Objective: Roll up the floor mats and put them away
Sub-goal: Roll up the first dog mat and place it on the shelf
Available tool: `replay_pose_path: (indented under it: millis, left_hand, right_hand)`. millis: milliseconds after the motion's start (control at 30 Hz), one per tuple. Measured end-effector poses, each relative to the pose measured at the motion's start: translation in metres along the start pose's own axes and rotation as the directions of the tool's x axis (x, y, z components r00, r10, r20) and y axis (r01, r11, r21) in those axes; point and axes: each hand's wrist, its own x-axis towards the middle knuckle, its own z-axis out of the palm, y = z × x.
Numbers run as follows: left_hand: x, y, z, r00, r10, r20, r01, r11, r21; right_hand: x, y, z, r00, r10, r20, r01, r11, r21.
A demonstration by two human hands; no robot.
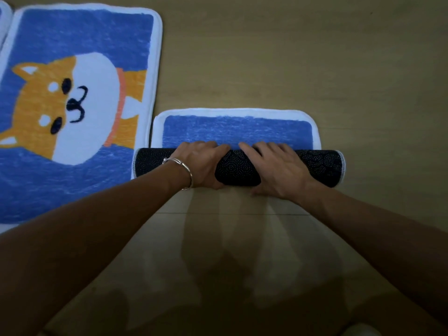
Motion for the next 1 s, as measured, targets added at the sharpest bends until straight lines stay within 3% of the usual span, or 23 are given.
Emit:
replay_pose_path:
  millis: [67, 233, 333, 500, 600, 700, 800, 1000]
  left_hand:
    - [-0.002, -0.004, 0.000, 0.999, 0.030, 0.024, -0.031, 0.999, 0.026]
    - [-0.005, -0.008, -0.005, 0.997, 0.021, 0.070, -0.029, 0.993, 0.116]
    - [-0.001, -0.002, -0.008, 0.997, 0.005, 0.075, -0.012, 0.996, 0.089]
    - [0.010, -0.003, -0.015, 0.975, -0.017, 0.224, 0.021, 1.000, -0.014]
    - [0.005, -0.004, -0.014, 0.965, -0.013, 0.263, 0.020, 1.000, -0.024]
    - [-0.003, -0.003, -0.011, 0.979, 0.004, 0.206, -0.011, 0.999, 0.033]
    - [-0.003, 0.001, -0.007, 0.986, 0.022, 0.167, -0.019, 1.000, -0.018]
    - [0.007, -0.002, -0.011, 0.944, 0.021, 0.329, 0.007, 0.996, -0.084]
  right_hand:
    - [0.007, 0.001, -0.003, 1.000, 0.010, 0.015, -0.011, 0.999, 0.049]
    - [0.022, 0.015, -0.023, 0.973, -0.013, 0.229, -0.054, 0.957, 0.283]
    - [0.017, 0.015, -0.019, 0.979, -0.027, 0.202, -0.029, 0.963, 0.269]
    - [0.010, 0.010, -0.012, 0.993, -0.003, 0.115, -0.006, 0.996, 0.084]
    - [0.015, 0.011, -0.014, 0.990, 0.001, 0.143, -0.024, 0.987, 0.160]
    - [0.018, 0.013, -0.024, 0.971, -0.005, 0.241, -0.064, 0.958, 0.280]
    - [0.017, 0.014, -0.026, 0.942, -0.030, 0.334, -0.106, 0.918, 0.382]
    - [0.011, 0.012, -0.030, 0.946, -0.023, 0.324, -0.104, 0.924, 0.369]
